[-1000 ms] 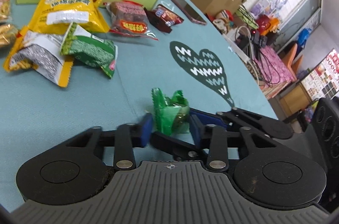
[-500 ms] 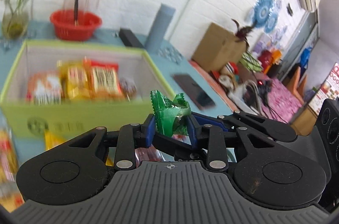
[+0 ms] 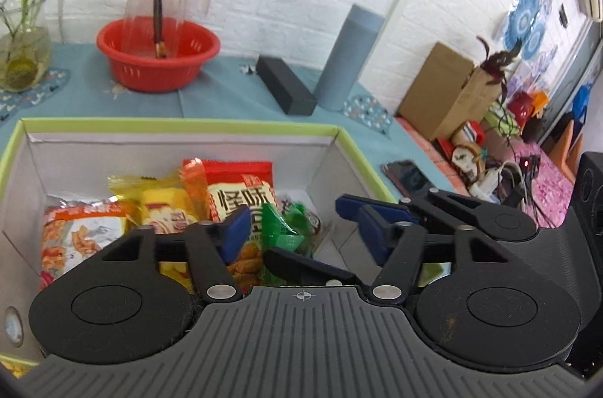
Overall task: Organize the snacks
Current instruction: 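Lift the green candy into the box and open the left gripper, then move the left gripper to the green-white packet and grasp it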
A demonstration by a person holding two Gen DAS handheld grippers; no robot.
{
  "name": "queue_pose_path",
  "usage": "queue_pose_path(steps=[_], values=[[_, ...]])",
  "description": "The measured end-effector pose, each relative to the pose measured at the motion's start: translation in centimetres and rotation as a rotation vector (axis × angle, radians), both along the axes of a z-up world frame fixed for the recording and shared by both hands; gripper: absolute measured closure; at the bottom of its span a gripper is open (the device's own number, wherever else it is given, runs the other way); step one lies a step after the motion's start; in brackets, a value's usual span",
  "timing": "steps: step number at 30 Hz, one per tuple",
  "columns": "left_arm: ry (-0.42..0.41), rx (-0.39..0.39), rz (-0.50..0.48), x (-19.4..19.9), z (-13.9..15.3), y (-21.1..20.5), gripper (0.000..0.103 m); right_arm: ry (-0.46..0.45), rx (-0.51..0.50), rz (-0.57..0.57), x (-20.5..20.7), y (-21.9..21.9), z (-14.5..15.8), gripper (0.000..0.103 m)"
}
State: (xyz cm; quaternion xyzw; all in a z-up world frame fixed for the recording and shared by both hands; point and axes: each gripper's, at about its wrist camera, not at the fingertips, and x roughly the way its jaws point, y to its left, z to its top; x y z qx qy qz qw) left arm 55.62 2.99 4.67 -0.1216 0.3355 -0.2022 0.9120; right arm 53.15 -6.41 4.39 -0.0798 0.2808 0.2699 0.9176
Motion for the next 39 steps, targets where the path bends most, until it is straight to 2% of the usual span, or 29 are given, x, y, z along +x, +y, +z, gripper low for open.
queue_pose_path(steps=[3,6,9,13,16,19,21,22,25,27,33,39], values=[[-0.059,-0.035,0.007,-2.2,2.2,0.9,0.051,-0.058,0.022,-0.009,-2.0,-0.8,2.0,0.024],[-0.141,-0.076,-0.001,-5.7,5.2,1.7,0.046,-0.162,0.033,-0.015,-5.9,-1.9,4.7,0.008],[-0.209,-0.08,-0.008,-9.7,6.9,2.1,0.039,-0.204,0.044,0.02,-10.2,-2.4,5.8,0.009],[-0.207,-0.072,-0.021,-14.5,5.9,2.4,0.036,-0.151,0.038,0.085,-15.0,-1.9,3.6,0.009],[-0.132,-0.052,-0.019,-17.3,2.5,2.7,0.035,-0.053,0.009,0.152,-17.5,-0.5,-0.2,0.009],[-0.017,-0.037,-0.011,-18.4,-1.6,3.2,0.042,0.022,-0.068,0.19,-18.5,1.3,-3.7,0.009],[0.063,-0.049,-0.002,-18.2,-3.7,3.4,0.066,0.028,-0.102,0.2,-18.5,2.2,-5.0,0.009],[0.097,-0.054,-0.006,-18.0,-4.6,3.6,0.083,0.029,-0.106,0.206,-18.4,2.6,-5.3,0.01],[0.125,-0.037,0.001,-17.3,-5.7,3.5,0.092,0.046,-0.126,0.232,-17.5,3.7,-6.1,0.009],[0.12,-0.022,-0.002,-17.3,-5.9,3.4,0.094,0.053,-0.154,0.232,-17.1,4.2,-6.5,0.009],[0.122,-0.005,-0.05,-17.9,-6.2,2.6,0.094,0.103,-0.146,0.188,-18.5,3.2,-6.1,0.01],[0.098,0.034,-0.123,-20.1,-6.4,-0.1,0.093,0.154,-0.055,0.102,-23.4,0.6,-6.5,0.01]])
